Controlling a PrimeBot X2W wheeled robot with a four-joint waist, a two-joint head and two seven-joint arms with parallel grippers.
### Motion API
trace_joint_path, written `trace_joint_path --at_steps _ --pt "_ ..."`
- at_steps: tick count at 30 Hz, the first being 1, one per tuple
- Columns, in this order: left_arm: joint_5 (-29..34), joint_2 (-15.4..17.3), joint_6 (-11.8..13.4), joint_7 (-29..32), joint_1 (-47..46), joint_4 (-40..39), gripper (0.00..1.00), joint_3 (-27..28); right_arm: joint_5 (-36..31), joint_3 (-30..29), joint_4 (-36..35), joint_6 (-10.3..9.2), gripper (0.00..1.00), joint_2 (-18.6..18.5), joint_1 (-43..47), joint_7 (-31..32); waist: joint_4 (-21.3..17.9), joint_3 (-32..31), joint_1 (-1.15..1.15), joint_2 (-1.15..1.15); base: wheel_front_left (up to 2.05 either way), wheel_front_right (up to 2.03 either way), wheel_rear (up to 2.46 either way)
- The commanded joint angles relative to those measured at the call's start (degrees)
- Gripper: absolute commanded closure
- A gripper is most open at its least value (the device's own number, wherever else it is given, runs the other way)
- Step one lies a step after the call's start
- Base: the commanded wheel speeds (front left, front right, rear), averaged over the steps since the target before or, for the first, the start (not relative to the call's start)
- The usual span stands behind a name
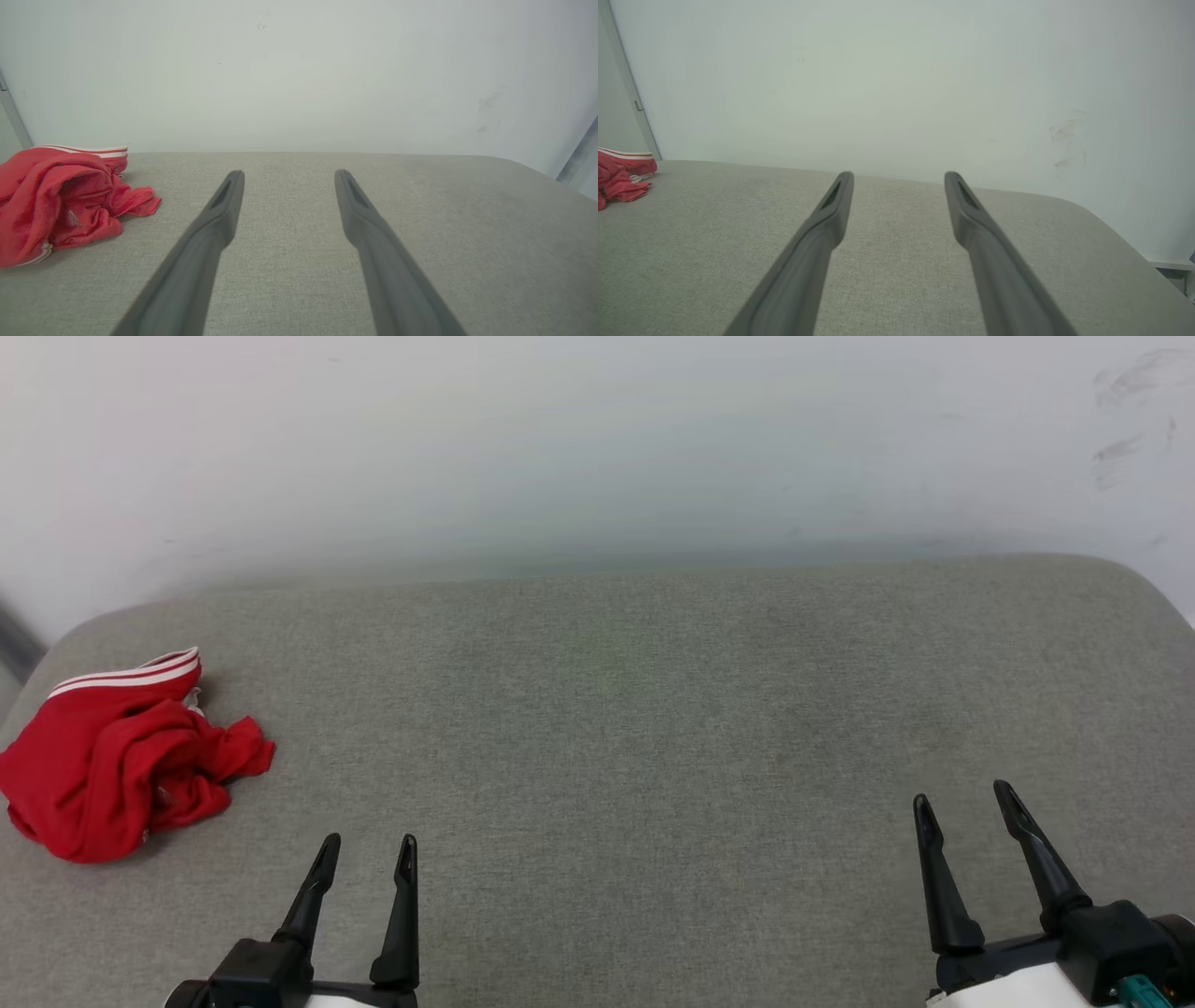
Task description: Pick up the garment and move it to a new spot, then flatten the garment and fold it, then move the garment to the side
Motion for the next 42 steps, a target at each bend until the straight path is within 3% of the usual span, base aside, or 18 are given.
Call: trace_joint_path --at_steps 1,10,30,42 --pt "0.9 -0.1 -0.1 -0.6 0.7 -0.1 0.0 0.1 -1.1 0.1 -0.6 -0.02 0.0 0.1 0.6 -0.5 0.5 0.1 0.0 0.0 0.0 0.0 0.0" --pt "1.8 -0.1 -0.5 -0.9 0.3 -0.5 0.0 1.8 -1.0 1.6 -0.8 -0.02 0.0 0.1 1.0 -0.9 5.8 0.6 0.0 0.0 0.0 0.0 0.0" --pt "2.3 -0.1 -0.8 -0.9 1.4 -0.2 0.0 3.6 1.0 4.7 1.4 -0.02 0.0 0.1 0.8 -0.8 21.8 -0.2 0.0 0.0 0.0 0.0 0.0" --pt "1.4 -0.1 -1.5 -0.9 2.1 -0.5 0.0 4.1 1.0 6.4 2.2 -0.02 0.0 0.1 0.3 -0.8 25.2 -0.5 0.0 0.0 0.0 0.0 0.0"
